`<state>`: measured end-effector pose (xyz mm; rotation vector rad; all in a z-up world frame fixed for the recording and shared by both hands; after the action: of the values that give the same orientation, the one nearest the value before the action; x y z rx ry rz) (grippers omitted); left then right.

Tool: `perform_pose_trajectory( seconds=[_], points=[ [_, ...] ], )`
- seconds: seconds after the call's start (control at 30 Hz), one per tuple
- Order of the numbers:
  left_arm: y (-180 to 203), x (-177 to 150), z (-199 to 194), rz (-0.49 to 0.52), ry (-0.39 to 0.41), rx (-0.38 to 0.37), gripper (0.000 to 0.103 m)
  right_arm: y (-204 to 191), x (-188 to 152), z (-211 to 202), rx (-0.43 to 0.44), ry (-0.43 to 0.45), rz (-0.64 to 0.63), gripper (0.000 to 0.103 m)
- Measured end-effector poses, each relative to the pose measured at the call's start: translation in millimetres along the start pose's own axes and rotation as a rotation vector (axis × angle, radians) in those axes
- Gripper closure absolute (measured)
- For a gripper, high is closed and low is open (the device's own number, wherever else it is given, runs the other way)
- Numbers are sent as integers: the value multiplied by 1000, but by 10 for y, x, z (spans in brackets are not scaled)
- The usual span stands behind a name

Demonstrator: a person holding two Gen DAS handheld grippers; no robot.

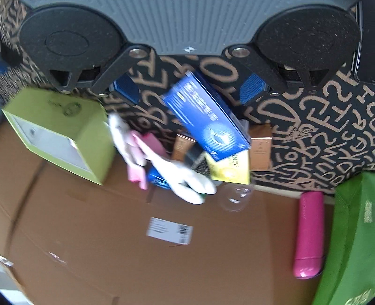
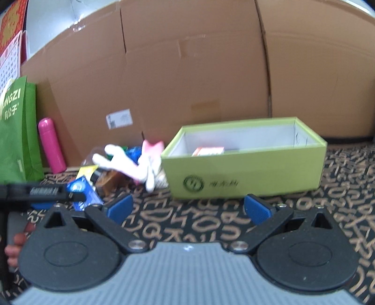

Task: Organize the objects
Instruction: 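Grasp the blue medicine box with the left gripper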

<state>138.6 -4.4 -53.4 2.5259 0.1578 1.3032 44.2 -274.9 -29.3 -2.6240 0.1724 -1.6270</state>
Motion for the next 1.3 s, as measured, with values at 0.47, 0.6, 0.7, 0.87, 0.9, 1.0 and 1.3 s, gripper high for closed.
perform_pose_trajectory(
  seconds=[0.47, 0.6, 0.7, 0.87, 0.9, 1.0, 1.3],
  points=[
    [-439, 15, 318, 84, -75, 34, 33, -426, -299, 200, 37, -121, -86, 0],
    [-632, -99, 7, 68, -67, 11, 33, -721, -234, 406, 99, -118, -137, 0],
    [-676, -148, -136, 71, -63, 9, 29, -1007, -153, 643, 145, -120, -173, 4],
    [-753, -157, -208, 58, -69, -31, 27, -1490, 17, 1140, 205, -142, -182, 18],
    [-771, -157, -217, 52, -68, -33, 27, -1583, 48, 1238, 203, -140, -191, 19],
    [-821, -168, -234, 28, -64, -44, 27, -1847, 130, 1525, 187, -134, -218, 23],
    [-809, -135, -170, 29, -52, -48, 20, -2141, 118, 1877, 110, -102, -293, 63]
  ],
)
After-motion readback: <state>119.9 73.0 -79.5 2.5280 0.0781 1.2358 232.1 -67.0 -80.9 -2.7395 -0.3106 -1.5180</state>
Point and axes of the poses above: each gripper's, at about its wrist camera, not at the fingertips, and z roughly the way its jaws point, y to its right, x to its top, the point moved 4 cm from there along z, roughly the way its jaws point, and after that the axes turned 8 degrees about -x, right-handed, at the moved point
